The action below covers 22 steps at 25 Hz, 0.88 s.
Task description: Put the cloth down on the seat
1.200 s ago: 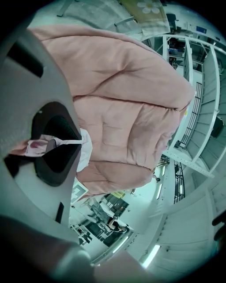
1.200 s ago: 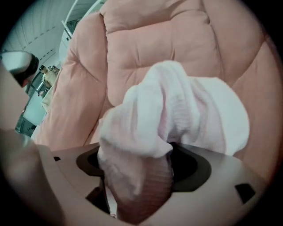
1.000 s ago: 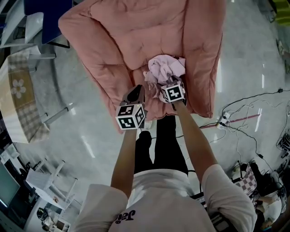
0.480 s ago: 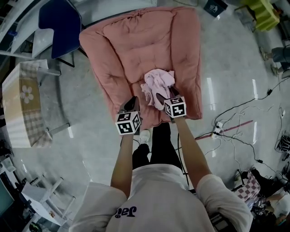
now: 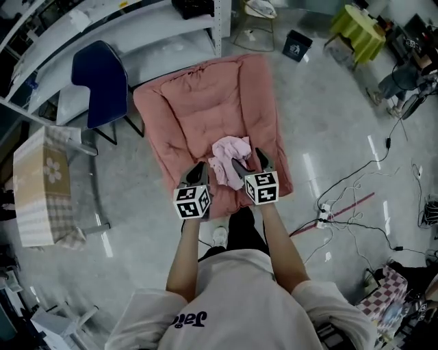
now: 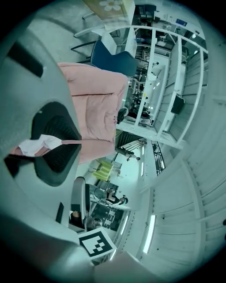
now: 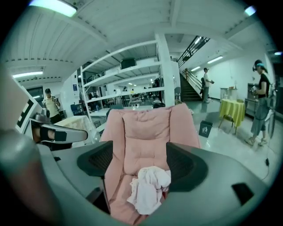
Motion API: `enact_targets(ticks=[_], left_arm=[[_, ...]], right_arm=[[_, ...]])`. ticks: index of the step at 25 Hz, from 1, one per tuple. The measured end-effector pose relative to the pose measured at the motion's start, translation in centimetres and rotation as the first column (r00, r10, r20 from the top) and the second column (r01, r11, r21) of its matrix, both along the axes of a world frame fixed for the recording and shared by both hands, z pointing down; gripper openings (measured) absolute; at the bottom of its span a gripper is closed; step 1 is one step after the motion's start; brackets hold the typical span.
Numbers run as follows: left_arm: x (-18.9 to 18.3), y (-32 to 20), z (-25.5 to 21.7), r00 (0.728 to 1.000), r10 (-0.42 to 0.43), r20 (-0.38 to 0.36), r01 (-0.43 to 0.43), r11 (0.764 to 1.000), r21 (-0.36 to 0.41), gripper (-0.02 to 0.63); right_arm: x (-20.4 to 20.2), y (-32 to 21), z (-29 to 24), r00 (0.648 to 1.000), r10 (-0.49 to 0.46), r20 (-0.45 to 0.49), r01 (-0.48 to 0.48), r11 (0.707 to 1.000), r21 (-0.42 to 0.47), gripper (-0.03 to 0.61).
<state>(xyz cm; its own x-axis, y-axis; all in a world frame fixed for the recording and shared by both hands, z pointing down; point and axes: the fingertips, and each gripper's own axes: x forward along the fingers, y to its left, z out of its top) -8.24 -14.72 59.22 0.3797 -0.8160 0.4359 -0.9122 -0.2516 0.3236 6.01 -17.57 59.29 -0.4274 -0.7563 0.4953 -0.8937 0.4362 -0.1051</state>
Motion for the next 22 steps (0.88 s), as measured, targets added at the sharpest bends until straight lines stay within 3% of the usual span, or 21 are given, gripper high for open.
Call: enact_targets(ticks=[7,12,17,22], left_arm=[[-0.4,0.7,-7.6,1.000,0.004,-0.005,-0.003,0.990,0.144,0.035],[-0.9,0.8,-13.7,1.000,0.001,0.004,-0.002,0.964,0.264,0.035],[-1.6,1.3,-18.0,1.000,-0.017,-0.025,0.024,0.943,0.331,0.035],[-2.1,2.1,-19.9,0.999,-0.032,0.026,0.020,0.926,0.377,0.035]], right_arm=[[0.2,1.7,-10.4,0.996,0.061,0.058,-0.071,0.978,0.196,0.359],[-0.4,3.0,-16.2,0.995,0.075,0.062,-0.090,0.947,0.310,0.314],[-0.8,4.2,-20.0,0.993,0.085,0.088,-0.111,0.925,0.364,0.221],[-1.1,5.1,-22.4,0.993,0.088,0.080,-0.113,0.904,0.413,0.161]])
